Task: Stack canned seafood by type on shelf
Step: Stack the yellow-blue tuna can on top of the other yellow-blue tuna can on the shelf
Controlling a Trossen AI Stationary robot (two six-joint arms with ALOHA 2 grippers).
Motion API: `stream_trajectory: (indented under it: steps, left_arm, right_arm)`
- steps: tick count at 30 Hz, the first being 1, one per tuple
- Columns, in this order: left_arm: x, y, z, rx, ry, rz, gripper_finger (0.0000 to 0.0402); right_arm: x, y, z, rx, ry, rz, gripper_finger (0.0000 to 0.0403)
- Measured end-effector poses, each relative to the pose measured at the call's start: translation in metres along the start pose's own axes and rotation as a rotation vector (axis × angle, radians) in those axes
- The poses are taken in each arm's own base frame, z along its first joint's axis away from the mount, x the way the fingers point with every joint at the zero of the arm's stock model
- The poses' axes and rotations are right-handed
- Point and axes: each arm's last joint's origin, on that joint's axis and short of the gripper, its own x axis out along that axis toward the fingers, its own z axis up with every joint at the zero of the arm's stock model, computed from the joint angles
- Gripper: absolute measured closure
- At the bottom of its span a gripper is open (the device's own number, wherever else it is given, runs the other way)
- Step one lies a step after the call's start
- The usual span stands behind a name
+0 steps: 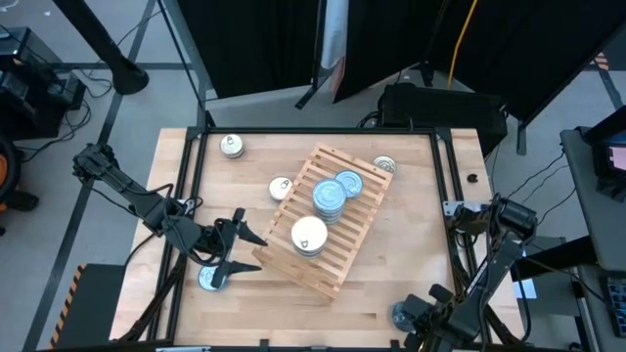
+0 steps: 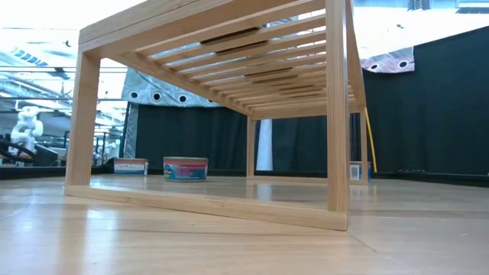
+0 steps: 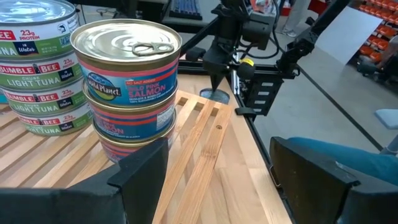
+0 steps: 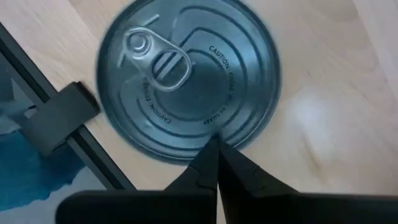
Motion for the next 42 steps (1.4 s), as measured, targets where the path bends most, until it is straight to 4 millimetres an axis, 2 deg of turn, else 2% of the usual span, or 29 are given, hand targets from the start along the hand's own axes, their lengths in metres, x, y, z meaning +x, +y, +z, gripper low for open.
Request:
stream_trajectory:
  steps: [9,18,28,35,42]
  left_arm:
    - [0.000,0.000,0.000,0.001,-0.001,0.002,0.0114]
    - [0.000,0.000,0.000,0.001,-0.001,0.002,0.0114]
    - [0.000,0.000,0.002,0.002,-0.017,-0.002,0.0114]
    - [0.000,0.000,0.002,0.004,-0.016,-0.002,0.0114]
    - [0.000,-0.001,0.002,0.020,-0.020,-0.003,0.0114]
  right_arm:
    - [0.005,-0.003,-0.005,0.025,0.010,-0.025,0.0403]
    - [0.027,0.000,-0.014,0.045,0.008,-0.044,0.0403]
    - [0.038,0.001,-0.017,0.135,-0.050,-0.056,0.0403]
    - [0.027,0.003,-0.021,0.150,-0.097,-0.036,0.0403]
    - [0.002,0.003,-0.023,0.163,-0.192,-0.099,0.0403]
